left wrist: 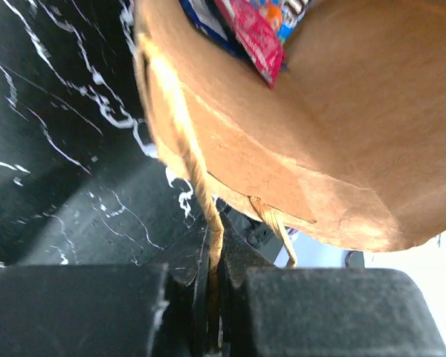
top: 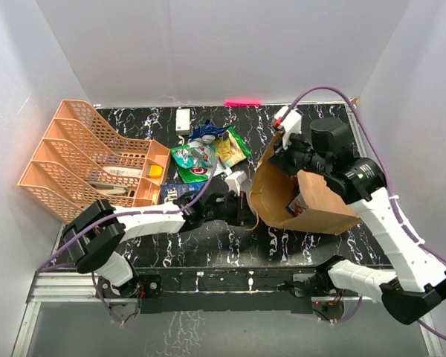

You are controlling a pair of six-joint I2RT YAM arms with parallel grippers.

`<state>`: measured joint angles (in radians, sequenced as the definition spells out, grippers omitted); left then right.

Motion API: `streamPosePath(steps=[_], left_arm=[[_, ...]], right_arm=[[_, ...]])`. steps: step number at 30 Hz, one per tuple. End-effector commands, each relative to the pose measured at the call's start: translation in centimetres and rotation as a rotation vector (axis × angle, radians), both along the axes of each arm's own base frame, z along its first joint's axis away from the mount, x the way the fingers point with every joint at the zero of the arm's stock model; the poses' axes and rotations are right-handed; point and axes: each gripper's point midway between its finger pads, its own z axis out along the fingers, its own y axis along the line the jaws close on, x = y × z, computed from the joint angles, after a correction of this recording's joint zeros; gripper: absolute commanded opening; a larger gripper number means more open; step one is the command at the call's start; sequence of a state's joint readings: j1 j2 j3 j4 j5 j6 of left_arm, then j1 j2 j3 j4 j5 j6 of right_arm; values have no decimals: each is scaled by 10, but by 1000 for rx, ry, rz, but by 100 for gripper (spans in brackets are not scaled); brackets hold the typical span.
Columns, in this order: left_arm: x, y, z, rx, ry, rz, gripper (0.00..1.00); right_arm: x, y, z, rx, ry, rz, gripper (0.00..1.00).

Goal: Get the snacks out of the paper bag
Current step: Adjust the paper bag at the center of the board.

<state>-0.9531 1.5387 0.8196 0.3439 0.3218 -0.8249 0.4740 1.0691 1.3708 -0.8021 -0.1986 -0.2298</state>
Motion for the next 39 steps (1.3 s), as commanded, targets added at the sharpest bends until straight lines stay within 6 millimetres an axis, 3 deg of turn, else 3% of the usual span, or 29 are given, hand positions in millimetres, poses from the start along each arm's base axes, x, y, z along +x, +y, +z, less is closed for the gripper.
streamPosePath(steps=[1, 5, 9, 12, 15, 19, 21, 28, 31, 36, 39], left_arm=[[-11, -4, -12, -33, 7, 28, 0], [-20, 11, -26, -6, 6, 48, 0], [-36, 24, -40, 31, 21, 27, 0], [-47, 37, -50, 73, 23, 15, 0], [-53, 48, -51, 84, 0, 7, 0], [-63, 45, -56, 77, 8, -31, 0], [-68, 41, -60, 80, 19, -50, 0], [-80, 27, -75, 101, 73, -119, 0], [-79, 31, -71, 93, 58, -107, 5], [-87, 35, -62, 87, 56, -152, 27], [-84, 44, -52, 91, 17, -126, 54]], right_arm=[[-54, 58, 18, 214, 108, 360, 8], [-100, 68, -21, 360, 461, 394, 8], [-123, 65, -38, 581, 595, 258, 8], [-124, 46, -47, 694, 615, 43, 8], [-138, 27, -69, 676, 701, -115, 8], [-152, 0, -110, 606, 796, -327, 8], [-153, -15, -119, 570, 784, -424, 8], [-145, -78, -89, 658, 531, -716, 8], [-146, -81, -82, 752, 466, -697, 8], [-155, -70, -90, 782, 464, -590, 8], [-155, -64, -88, 735, 449, -527, 8]])
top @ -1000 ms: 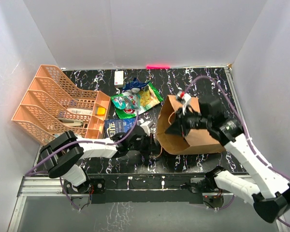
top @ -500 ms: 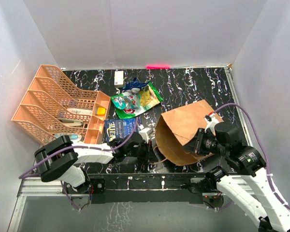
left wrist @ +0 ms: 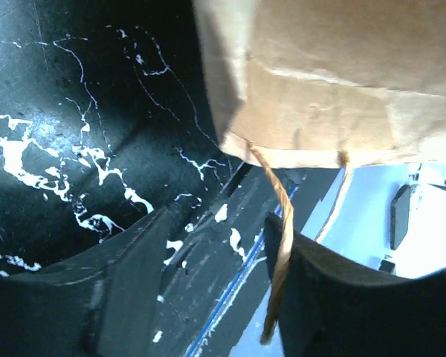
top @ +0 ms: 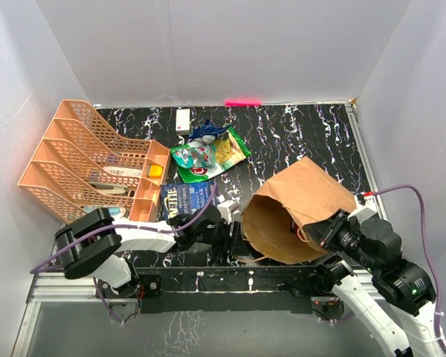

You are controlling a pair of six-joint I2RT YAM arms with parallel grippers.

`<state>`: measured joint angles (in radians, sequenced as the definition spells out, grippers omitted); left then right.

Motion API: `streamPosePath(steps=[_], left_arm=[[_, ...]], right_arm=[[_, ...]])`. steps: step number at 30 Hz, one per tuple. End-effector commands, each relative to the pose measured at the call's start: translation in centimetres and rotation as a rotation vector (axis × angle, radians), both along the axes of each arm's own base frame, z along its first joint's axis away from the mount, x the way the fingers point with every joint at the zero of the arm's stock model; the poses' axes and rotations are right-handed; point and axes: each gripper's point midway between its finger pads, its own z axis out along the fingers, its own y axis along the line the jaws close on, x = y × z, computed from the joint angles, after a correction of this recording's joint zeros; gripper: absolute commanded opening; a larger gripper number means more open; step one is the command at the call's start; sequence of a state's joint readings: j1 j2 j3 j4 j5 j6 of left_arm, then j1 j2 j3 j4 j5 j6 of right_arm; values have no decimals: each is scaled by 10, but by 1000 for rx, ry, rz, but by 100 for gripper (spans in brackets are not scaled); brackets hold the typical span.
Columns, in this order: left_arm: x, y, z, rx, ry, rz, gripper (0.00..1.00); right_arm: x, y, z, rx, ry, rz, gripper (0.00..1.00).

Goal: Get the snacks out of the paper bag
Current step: Adjust the paper bag at the center of the board.

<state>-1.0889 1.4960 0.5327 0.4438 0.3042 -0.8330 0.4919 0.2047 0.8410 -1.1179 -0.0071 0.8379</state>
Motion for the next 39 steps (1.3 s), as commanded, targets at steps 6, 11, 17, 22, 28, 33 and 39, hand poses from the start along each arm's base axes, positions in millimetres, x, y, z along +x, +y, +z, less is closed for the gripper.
streamPosePath(steps=[6, 11, 17, 22, 28, 33, 39], left_arm=[[16, 31, 82, -12, -247, 23, 82], [34, 57, 137, -18, -409, 107, 91], [15, 29, 167, -199, -421, -8, 92], [2, -16, 173, -281, -516, -16, 77], [13, -65, 160, -431, -616, 92, 54], [34, -112, 105, -289, -646, 114, 45], [46, -135, 76, -251, -652, 147, 40]], right_arm=[[13, 11, 8, -123, -55, 120, 8], [21, 6, 22, -145, -129, 98, 8], [19, 9, 28, -140, -191, 131, 8], [16, 10, 29, -153, -188, 151, 8], [17, 11, 44, -128, -232, 144, 8], [17, 13, 47, -123, -238, 154, 8], [14, 12, 52, -124, -266, 164, 8]])
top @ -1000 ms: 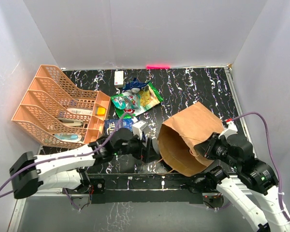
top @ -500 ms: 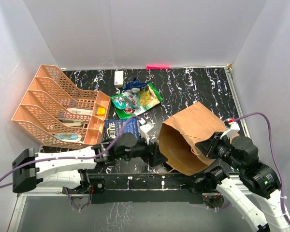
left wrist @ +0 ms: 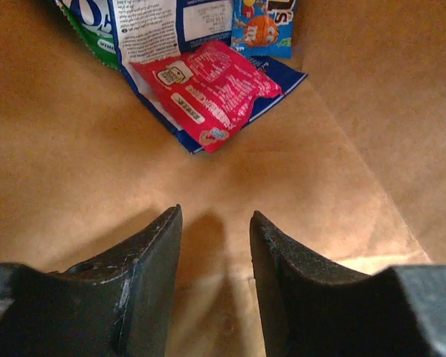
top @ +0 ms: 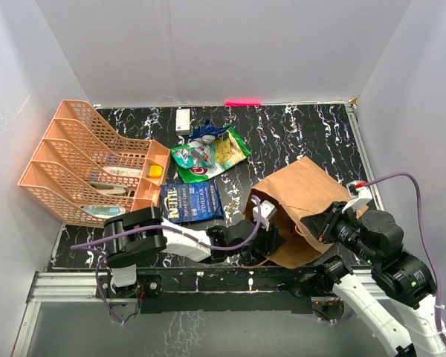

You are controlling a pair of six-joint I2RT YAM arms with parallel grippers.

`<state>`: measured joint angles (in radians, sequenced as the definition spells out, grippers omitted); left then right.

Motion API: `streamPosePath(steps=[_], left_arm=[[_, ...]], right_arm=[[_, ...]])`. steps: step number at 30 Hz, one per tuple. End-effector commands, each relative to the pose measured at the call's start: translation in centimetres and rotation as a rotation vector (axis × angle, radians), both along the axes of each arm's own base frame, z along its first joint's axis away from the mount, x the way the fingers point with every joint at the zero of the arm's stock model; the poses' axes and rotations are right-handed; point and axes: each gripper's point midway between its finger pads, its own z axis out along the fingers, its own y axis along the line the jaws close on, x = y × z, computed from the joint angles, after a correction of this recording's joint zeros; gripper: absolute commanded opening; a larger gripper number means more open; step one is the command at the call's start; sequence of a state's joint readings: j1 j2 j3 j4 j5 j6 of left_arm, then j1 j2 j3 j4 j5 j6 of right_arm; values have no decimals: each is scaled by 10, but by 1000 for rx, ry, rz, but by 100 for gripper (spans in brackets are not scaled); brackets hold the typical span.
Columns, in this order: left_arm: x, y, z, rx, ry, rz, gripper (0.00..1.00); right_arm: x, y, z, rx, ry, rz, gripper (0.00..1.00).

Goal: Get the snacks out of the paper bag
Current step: Adjust the paper bag at the center of the board.

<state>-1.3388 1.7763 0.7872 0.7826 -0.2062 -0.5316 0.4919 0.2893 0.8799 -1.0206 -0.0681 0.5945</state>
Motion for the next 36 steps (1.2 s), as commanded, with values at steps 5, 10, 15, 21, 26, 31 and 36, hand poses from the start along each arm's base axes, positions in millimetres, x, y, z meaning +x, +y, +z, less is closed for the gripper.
streamPosePath(steps=[5, 10, 15, 21, 26, 31, 36], left_arm=[[6, -26, 37, -180, -64, 2, 42], [-10, -12, 51, -209, -73, -77, 48], [-28, 2, 59, -200, -95, -176, 57], [-43, 13, 61, -191, -109, -255, 65], [-48, 16, 86, -111, -88, -309, 79], [-69, 23, 118, -178, -87, -420, 87], [-59, 24, 101, -157, -58, -347, 89]], right_arm=[[-23, -7, 23, -23, -124, 77, 8], [-59, -43, 32, -6, -183, -13, 8], [-71, -42, 22, 80, -167, -16, 8], [-54, -14, -14, 32, -33, 84, 8], [-43, -11, -3, 3, -40, 83, 8], [-25, -16, -1, -71, -38, 43, 8], [-15, -5, 11, -29, -96, 62, 8]])
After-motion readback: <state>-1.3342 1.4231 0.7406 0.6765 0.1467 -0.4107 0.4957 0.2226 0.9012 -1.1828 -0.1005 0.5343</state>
